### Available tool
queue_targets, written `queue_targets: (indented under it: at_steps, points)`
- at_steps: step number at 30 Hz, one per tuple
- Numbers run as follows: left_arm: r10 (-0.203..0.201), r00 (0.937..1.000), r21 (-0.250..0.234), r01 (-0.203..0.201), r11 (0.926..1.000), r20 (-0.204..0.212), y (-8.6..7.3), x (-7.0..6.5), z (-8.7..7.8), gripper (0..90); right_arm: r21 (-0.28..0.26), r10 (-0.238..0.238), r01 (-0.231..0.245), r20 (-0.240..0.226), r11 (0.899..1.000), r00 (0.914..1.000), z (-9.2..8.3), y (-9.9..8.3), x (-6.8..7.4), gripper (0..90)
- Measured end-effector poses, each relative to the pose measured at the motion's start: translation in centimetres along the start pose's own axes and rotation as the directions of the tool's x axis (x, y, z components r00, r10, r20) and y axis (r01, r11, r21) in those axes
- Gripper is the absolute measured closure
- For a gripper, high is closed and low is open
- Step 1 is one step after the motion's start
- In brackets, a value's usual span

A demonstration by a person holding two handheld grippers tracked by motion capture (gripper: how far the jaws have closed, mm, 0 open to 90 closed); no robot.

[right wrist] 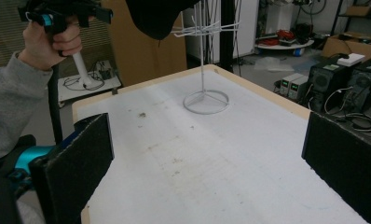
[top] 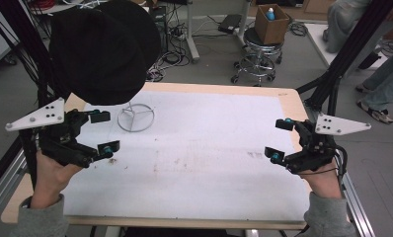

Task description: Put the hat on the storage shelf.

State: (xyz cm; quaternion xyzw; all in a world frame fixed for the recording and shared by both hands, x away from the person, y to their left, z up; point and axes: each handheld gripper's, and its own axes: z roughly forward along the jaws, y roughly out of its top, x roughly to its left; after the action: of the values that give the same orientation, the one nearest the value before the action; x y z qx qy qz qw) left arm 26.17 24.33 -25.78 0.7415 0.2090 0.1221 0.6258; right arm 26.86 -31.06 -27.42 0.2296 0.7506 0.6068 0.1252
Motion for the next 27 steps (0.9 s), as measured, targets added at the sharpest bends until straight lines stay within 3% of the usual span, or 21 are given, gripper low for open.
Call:
queue_targets:
  at_steps: [3, 5, 9, 15, 27]
  points:
    - [-0.011, 0.9999, -0.004, 0.011, 0.9999, 0.000, -0.7, 0.3, -0.1, 6.8, -0.003, 0.007, -0.006, 0.011, 1.000, 0.9999, -0.1, -0.1, -0.1, 1.0]
    - [-0.028, 0.9996, 0.019, 0.028, 0.9994, -0.009, -1.7, 0.8, -0.2, 6.8, -0.005, 0.012, -0.012, 0.018, 1.000, 0.9998, -0.1, -0.1, -0.2, 1.0]
    - [-0.074, 0.9972, -0.004, 0.074, 0.9972, -0.009, -2.5, 1.6, -0.4, 6.7, 0.006, 0.012, -0.012, 0.037, 1.000, 0.9993, 0.1, -0.2, -0.3, 1.0]
    - [-0.054, 0.9970, 0.031, 0.056, 0.9980, -0.055, -3.0, 1.5, -0.2, 6.7, 0.002, 0.013, -0.013, 0.052, 1.000, 0.9986, 0.1, -0.2, -0.3, 1.0]
    - [-0.087, 0.9922, -0.002, 0.087, 0.9962, -0.089, -3.5, 2.5, -1.4, 6.8, 0.020, 0.039, -0.041, 0.085, 0.999, 0.9957, 0.4, -0.6, -1.4, 0.9]
